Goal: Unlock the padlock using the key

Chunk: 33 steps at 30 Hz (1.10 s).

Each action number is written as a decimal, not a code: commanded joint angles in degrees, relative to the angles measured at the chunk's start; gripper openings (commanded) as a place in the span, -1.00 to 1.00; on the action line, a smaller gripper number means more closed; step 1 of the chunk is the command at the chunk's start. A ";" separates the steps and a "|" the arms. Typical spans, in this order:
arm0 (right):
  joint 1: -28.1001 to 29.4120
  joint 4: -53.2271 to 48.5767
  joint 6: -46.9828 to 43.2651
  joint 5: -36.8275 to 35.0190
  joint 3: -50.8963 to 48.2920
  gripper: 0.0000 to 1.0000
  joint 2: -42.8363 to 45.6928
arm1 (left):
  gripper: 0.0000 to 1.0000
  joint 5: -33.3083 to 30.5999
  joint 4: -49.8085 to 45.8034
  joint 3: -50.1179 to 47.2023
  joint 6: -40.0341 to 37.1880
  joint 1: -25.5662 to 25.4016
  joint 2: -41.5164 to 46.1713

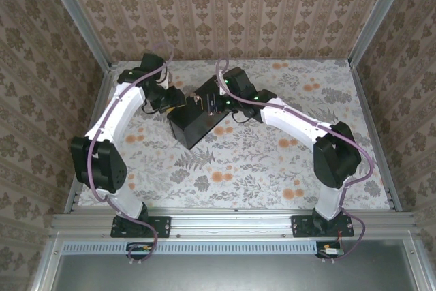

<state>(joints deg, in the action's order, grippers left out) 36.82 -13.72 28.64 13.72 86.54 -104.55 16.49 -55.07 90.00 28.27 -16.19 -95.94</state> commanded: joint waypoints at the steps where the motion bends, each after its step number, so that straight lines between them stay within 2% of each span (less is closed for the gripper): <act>1: 2.59 -1.01 1.79 -1.21 -0.35 -0.15 0.53 | -0.16 2.67 -2.26 -2.45 0.78 -1.47 0.77; 6: 6.53 -10.35 -4.56 -10.85 6.36 -0.13 -2.24 | -0.16 2.14 -2.02 -2.95 1.08 -1.91 1.26; 16: 9.00 -22.04 -12.83 -20.53 14.79 -0.27 -7.62 | -0.16 2.49 -1.91 -3.23 0.70 -2.13 1.88; 22: 9.95 -22.23 -13.16 -21.18 17.68 -0.56 -8.98 | -0.16 3.10 -0.65 -5.79 2.96 -2.53 3.04; 24: 10.24 -22.18 -11.62 -20.85 18.41 -0.76 -9.34 | -0.16 3.53 1.02 -7.82 5.21 -2.77 4.43; 27: 10.33 -22.14 -7.85 -21.34 18.98 -0.92 -10.07 | -0.16 4.18 1.95 -9.54 8.11 -2.71 5.95; 29: 10.40 -22.29 -5.86 -22.66 18.82 -0.99 -10.41 | -0.16 5.79 2.78 -10.44 9.33 -2.77 6.85; 33: 9.86 -21.47 -3.92 -23.17 18.57 -1.00 -9.60 | -0.15 8.33 2.66 -10.63 9.92 -2.80 8.38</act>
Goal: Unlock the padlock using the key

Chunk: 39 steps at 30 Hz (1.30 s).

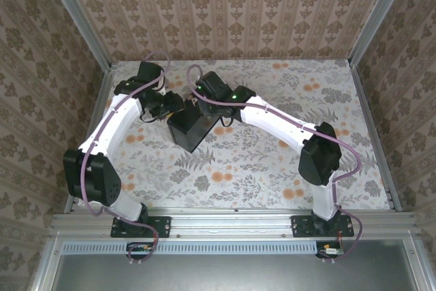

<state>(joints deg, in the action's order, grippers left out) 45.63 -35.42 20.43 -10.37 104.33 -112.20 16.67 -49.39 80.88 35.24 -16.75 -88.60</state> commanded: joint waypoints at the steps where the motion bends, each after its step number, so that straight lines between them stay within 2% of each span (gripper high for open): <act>1: 0.95 0.51 4.60 1.33 0.82 -1.00 -1.46 | -0.14 8.18 -3.18 -1.58 2.89 -2.23 1.21; 8: 0.53 6.13 7.09 7.25 -2.45 -1.00 4.52 | -0.14 8.44 -1.41 -2.43 4.01 -1.97 1.31; 11: 0.61 6.10 5.82 10.86 -2.66 -0.77 4.61 | -0.14 8.47 -1.58 -1.66 3.55 -1.76 0.65; 17: 0.16 -1.34 -0.42 5.58 0.23 -0.39 2.55 | -0.14 8.72 -2.63 -0.74 2.02 0.51 0.56; 27: -0.79 -3.04 -4.03 8.56 4.00 -0.37 -0.38 | -0.14 9.00 -3.30 -0.46 1.30 1.81 0.84; 31: 1.31 -2.20 -8.20 6.65 4.32 -0.19 0.15 | -0.14 9.00 -3.55 -0.66 1.23 1.81 0.74; 35: 2.34 -6.91 -11.20 3.83 8.46 -0.04 -2.43 | -0.14 8.82 -3.74 -0.47 1.14 1.90 0.84; 39: 2.99 -10.53 -13.93 -0.64 10.98 -0.04 -4.87 | -0.14 8.73 -3.96 -0.40 0.99 1.98 1.05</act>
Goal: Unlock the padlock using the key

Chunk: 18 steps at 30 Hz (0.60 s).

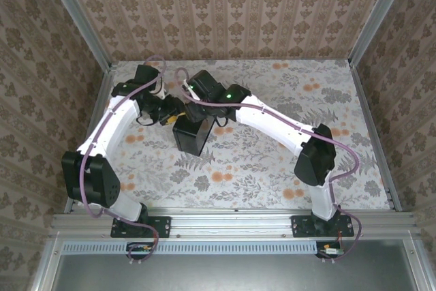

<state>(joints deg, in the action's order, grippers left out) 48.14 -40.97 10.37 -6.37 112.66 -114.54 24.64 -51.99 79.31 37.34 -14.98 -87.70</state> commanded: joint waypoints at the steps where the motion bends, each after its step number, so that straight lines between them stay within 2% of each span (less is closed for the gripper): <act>1: 0.52 -5.84 -4.64 -5.82 3.10 -0.04 -3.06 | -0.14 0.75 -1.37 1.20 -1.05 0.21 0.22; 5: 0.54 -8.14 -7.08 -9.34 4.32 -0.06 -4.55 | -0.14 0.66 -1.57 1.11 -1.09 0.49 0.58; 9: 0.49 -8.37 -8.17 -9.63 4.06 -0.11 -5.46 | -0.14 0.83 -1.52 1.02 -0.94 0.58 0.75; 12: 0.49 -8.78 -7.60 -10.00 4.27 -0.23 -6.15 | -0.14 0.82 -1.59 0.94 -0.96 0.58 0.80; 15: 0.13 -8.51 -5.34 -10.84 4.30 -0.48 -6.06 | -0.14 0.76 -1.73 0.55 -0.96 0.59 0.96; 18: -1.11 -8.18 -1.78 -8.75 4.30 -0.66 -5.06 | -0.14 0.65 -1.72 0.00 -0.79 0.57 1.35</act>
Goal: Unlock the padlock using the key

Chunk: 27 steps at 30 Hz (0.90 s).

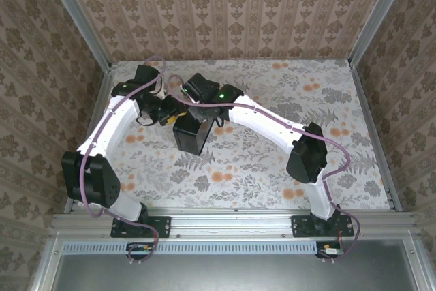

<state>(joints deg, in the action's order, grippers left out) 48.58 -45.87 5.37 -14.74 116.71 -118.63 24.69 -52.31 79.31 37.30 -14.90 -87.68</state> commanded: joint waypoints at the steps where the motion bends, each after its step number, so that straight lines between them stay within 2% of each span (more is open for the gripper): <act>1: -2.02 -2.95 4.52 0.52 -0.11 -0.68 -0.29 | -0.14 0.62 -1.37 -0.16 -0.65 0.48 1.54; 7: -4.84 3.02 11.69 8.18 -5.76 -0.77 3.80 | -0.14 1.18 -0.70 -1.65 0.25 0.35 2.34; 12: -5.45 5.46 14.70 10.18 -7.96 -0.82 3.95 | -0.14 1.68 -0.11 -2.49 1.00 -0.64 2.69; 19: -6.18 5.79 14.04 10.94 -8.90 -0.61 3.94 | -0.14 1.42 -0.41 -2.41 0.70 -1.10 2.52; 25: -5.94 6.56 12.86 13.68 -9.56 -0.53 3.56 | -0.14 1.24 -0.39 -2.14 0.71 -0.85 2.40; 27: -5.83 6.30 12.92 12.97 -9.60 -0.64 3.36 | -0.14 1.24 -0.34 -2.14 0.76 -0.83 2.44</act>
<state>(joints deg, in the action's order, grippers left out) 42.63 -37.78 18.15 -2.76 107.92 -114.10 25.15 -51.81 77.36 37.56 -15.33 -86.72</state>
